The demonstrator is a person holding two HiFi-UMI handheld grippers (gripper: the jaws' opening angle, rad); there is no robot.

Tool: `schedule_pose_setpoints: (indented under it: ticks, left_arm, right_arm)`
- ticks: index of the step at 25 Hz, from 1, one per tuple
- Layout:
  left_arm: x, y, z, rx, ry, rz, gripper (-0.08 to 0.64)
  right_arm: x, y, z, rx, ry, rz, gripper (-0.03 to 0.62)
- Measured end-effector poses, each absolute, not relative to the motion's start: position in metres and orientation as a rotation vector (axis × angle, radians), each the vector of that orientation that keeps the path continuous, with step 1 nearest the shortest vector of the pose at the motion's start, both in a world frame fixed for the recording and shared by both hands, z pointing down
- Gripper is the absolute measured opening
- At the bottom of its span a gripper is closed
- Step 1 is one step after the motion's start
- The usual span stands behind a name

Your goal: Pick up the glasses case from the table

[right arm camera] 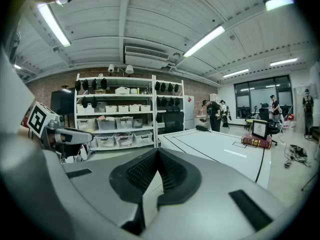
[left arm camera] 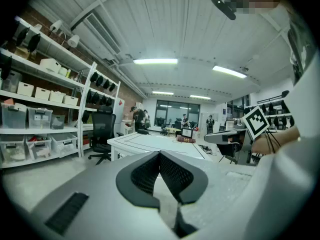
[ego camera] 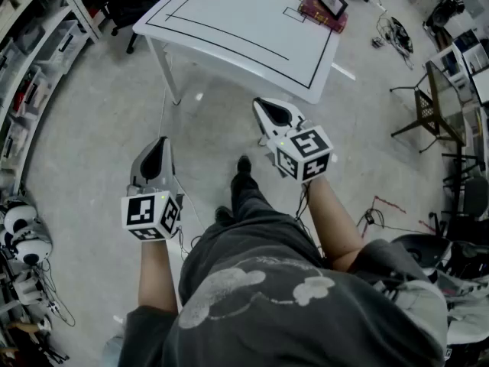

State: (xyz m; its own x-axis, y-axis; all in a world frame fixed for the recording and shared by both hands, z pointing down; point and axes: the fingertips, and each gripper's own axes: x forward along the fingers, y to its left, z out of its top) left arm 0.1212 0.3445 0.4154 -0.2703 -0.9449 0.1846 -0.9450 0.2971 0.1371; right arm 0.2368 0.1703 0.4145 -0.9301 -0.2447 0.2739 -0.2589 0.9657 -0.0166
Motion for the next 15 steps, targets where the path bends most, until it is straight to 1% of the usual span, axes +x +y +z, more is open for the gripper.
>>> schedule_pose_setpoints:
  ticks: [10,15]
  left_arm:
    - [0.121,0.356,0.421,1.715,-2.333,0.026,0.003]
    - [0.111,0.359,0.423,1.698,-2.333,0.021,0.003]
  right_arm:
    - [0.232,0.182,0.42,0.333,-2.845,0.074,-0.003]
    - [0.228,0.174,0.43,0.338,-2.864,0.14,-0.002]
